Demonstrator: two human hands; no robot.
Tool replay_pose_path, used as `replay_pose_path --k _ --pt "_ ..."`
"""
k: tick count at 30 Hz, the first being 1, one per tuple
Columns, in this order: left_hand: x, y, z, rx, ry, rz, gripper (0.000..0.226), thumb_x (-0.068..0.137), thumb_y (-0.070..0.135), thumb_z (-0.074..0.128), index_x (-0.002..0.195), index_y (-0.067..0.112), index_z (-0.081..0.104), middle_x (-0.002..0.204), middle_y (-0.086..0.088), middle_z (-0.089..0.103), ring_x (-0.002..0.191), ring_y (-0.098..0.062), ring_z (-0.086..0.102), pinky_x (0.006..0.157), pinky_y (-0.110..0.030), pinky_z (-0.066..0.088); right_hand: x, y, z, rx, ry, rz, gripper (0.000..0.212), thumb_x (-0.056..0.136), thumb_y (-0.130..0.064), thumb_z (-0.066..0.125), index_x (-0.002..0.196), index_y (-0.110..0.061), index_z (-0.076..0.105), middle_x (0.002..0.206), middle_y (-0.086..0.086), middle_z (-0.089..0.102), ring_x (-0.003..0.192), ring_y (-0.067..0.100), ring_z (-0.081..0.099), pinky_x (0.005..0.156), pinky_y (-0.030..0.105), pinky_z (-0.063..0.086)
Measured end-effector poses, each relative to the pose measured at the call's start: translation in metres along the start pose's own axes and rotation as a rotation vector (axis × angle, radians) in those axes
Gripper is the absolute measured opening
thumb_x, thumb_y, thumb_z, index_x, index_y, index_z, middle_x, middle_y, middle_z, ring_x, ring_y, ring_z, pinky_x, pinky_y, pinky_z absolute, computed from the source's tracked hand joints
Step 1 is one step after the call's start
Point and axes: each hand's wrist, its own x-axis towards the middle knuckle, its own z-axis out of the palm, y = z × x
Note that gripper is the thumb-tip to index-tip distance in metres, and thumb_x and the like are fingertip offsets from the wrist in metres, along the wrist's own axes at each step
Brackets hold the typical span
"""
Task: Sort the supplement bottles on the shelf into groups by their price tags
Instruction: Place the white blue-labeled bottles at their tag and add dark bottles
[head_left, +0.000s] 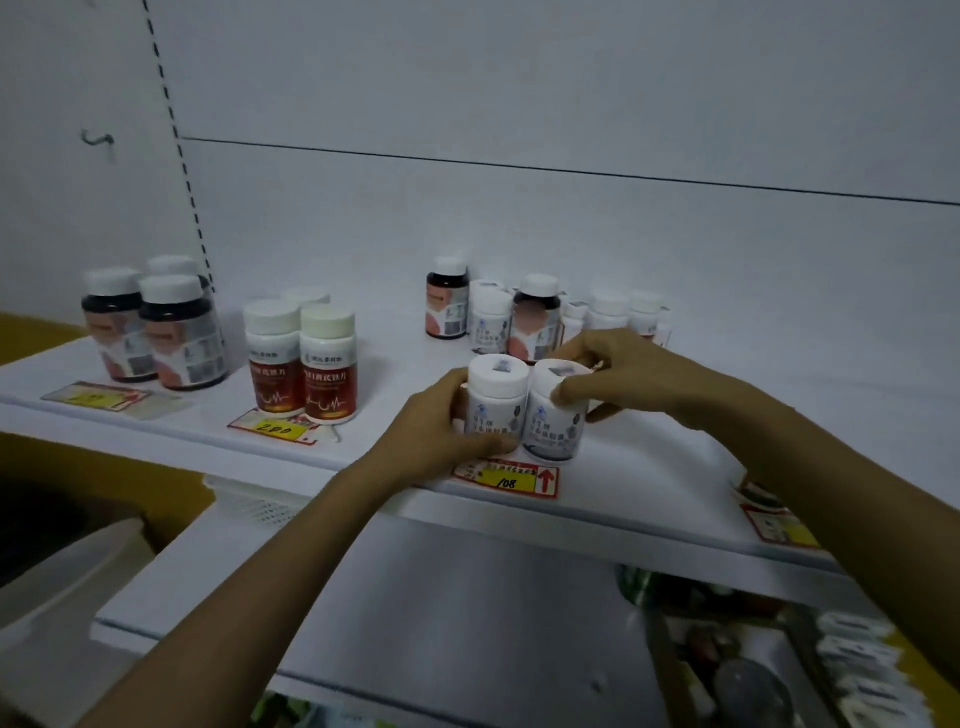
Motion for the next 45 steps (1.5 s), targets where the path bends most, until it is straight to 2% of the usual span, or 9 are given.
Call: replay_pose_path --k 4,7,11,14,17,24,30,37,45 --pt "0.012 -0.012 -0.001 -0.014 -0.066 0.036 0.068 0.070 0.037 0.075 0.130 0.027 0.045 0.131 0.004 0.057 0.107 -0.010 0.057 0.083 -0.021 0.048 -0.002 0.001 0.003 -0.015 0.013 0.030 0.025 0.082 -0.025 0.069 0.103 -0.027 0.055 0.110 -0.007 0.060 0.094 0.011 0.062 0.069 0.022 0.056" --pt "0.017 -0.014 -0.007 -0.036 -0.141 0.082 0.071 0.072 0.034 0.074 0.133 0.029 0.040 0.134 0.007 0.053 0.108 -0.005 0.052 0.084 -0.018 0.045 -0.001 -0.002 -0.005 -0.081 -0.099 0.068 0.046 0.077 -0.037 0.072 0.118 -0.030 0.051 0.115 -0.014 0.056 0.101 0.009 0.059 0.077 0.023 0.055" --pt "0.022 -0.020 -0.019 -0.315 -0.215 0.077 0.068 0.080 0.050 0.058 0.140 0.028 0.034 0.139 0.008 0.047 0.122 -0.010 0.048 0.102 -0.033 0.043 0.007 -0.013 -0.031 -0.101 -0.132 0.092 0.065 0.071 -0.056 0.068 0.128 -0.034 0.047 0.120 -0.014 0.056 0.108 0.006 0.056 0.086 0.023 0.048" --pt "0.030 -0.022 -0.020 -0.525 -0.120 -0.014 0.073 0.078 0.066 0.026 0.139 0.026 0.036 0.130 0.008 0.052 0.122 -0.012 0.047 0.102 -0.032 0.038 0.027 -0.024 -0.045 -0.036 -0.018 0.058 0.047 0.078 -0.043 0.067 0.118 -0.021 0.058 0.112 -0.007 0.063 0.101 0.009 0.062 0.082 0.025 0.051" --pt "0.040 -0.020 -0.016 -0.492 -0.024 -0.015 0.065 0.089 0.059 0.014 0.137 0.023 0.041 0.126 0.006 0.055 0.118 -0.011 0.049 0.100 -0.030 0.037 0.068 -0.034 -0.045 -0.108 0.116 -0.018 0.024 0.088 -0.020 0.063 0.110 -0.012 0.059 0.111 0.002 0.064 0.098 0.016 0.062 0.083 0.027 0.052" --pt "0.057 -0.038 -0.007 -0.329 0.065 -0.020 0.056 0.090 0.065 0.018 0.121 0.032 0.051 0.124 0.003 0.060 0.113 -0.012 0.054 0.103 -0.039 0.041 0.158 -0.025 -0.040 -0.717 0.119 0.018 0.055 0.091 -0.030 0.056 0.141 -0.014 0.038 0.148 0.009 0.038 0.132 0.026 0.038 0.104 0.034 0.033" --pt "0.058 -0.037 -0.008 -0.298 0.067 -0.011 0.046 0.096 0.049 0.027 0.128 0.023 0.048 0.121 0.004 0.061 0.111 -0.013 0.055 0.101 -0.038 0.042 0.164 -0.015 -0.037 -0.617 0.233 -0.016 0.043 0.084 -0.023 0.063 0.125 -0.017 0.051 0.131 0.010 0.052 0.111 0.024 0.050 0.087 0.033 0.042" --pt "0.052 -0.034 -0.010 -0.273 0.132 0.059 0.036 0.093 0.031 0.049 0.127 0.020 0.050 0.110 0.010 0.056 0.100 -0.005 0.052 0.075 -0.007 0.036 0.128 -0.038 -0.020 -0.430 0.542 -0.037 0.049 0.072 -0.024 0.073 0.117 -0.016 0.054 0.111 0.009 0.059 0.093 0.023 0.054 0.076 0.032 0.045" --pt "0.034 -0.001 -0.027 -0.519 0.372 0.135 0.031 0.093 0.023 0.051 0.123 0.016 0.053 0.119 0.005 0.058 0.106 -0.005 0.054 0.079 -0.006 0.041 0.048 -0.097 0.004 -0.194 0.781 -0.267 0.042 0.067 -0.017 0.074 0.103 -0.019 0.052 0.107 0.002 0.052 0.099 0.021 0.050 0.074 0.032 0.047"
